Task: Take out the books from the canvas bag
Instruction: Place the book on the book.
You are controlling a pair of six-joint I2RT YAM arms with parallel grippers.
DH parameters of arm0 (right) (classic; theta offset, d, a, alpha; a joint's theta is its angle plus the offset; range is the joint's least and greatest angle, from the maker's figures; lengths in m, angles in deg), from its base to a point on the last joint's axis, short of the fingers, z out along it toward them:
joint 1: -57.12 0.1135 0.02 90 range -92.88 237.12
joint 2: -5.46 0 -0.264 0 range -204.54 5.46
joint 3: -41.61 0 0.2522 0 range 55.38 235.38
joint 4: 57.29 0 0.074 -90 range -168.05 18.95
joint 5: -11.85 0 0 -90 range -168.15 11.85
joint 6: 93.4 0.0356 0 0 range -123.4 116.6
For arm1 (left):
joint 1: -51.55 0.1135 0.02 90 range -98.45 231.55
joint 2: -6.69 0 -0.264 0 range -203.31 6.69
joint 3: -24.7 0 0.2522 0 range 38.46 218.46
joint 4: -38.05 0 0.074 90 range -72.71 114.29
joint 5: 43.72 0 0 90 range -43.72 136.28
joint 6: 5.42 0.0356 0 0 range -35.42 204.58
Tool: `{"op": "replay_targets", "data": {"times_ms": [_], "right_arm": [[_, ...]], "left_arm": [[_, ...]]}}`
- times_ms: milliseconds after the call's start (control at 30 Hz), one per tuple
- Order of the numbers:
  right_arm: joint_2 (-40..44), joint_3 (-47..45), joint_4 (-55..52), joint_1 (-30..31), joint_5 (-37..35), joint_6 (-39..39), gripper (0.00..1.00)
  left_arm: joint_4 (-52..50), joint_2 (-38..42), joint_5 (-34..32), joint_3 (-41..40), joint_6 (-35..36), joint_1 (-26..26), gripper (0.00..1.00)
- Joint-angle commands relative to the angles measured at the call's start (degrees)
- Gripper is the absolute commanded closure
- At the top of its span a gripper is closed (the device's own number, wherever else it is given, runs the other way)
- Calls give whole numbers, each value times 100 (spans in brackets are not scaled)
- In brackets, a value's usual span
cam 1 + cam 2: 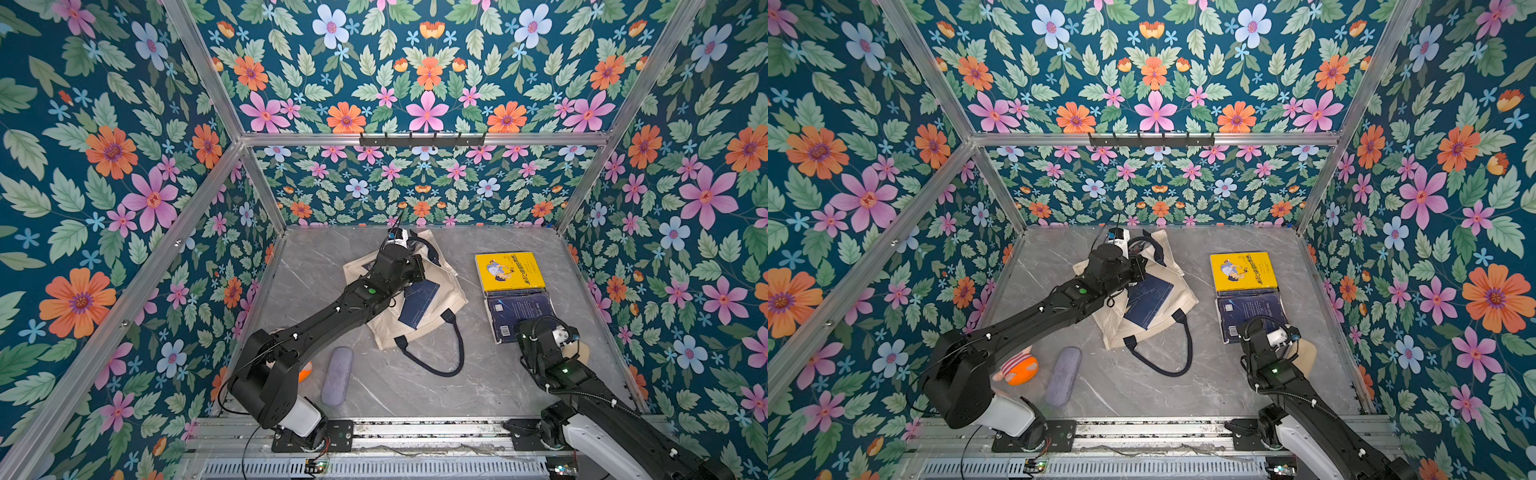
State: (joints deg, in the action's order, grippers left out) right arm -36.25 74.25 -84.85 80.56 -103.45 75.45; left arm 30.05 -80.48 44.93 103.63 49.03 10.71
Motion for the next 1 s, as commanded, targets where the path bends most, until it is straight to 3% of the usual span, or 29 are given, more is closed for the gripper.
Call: {"op": "replay_targets", "data": {"times_ms": [0, 167, 367, 533, 733, 967], "right_arm": [[130, 203, 211, -11, 432, -1022, 6], [-55, 675, 295, 108, 1396, -1742, 6], [-523, 952, 953, 1632, 1011, -1867, 10], [-1488, 1350, 1453, 2582, 866, -1821, 13], [-2831, 1513, 2491, 2674, 1413, -1452, 20], [-3954, 1812, 3350, 2670, 1528, -1359, 24]], "left_arm": [[70, 18, 146, 79, 79, -12, 100], [57, 8, 272, 129, 127, -12, 100], [126, 8, 447, 153, 162, -12, 100], [221, 33, 538, 106, 145, -12, 100], [353, 128, 565, 16, 114, -12, 100], [520, 183, 643, -83, 41, -10, 100]]}}
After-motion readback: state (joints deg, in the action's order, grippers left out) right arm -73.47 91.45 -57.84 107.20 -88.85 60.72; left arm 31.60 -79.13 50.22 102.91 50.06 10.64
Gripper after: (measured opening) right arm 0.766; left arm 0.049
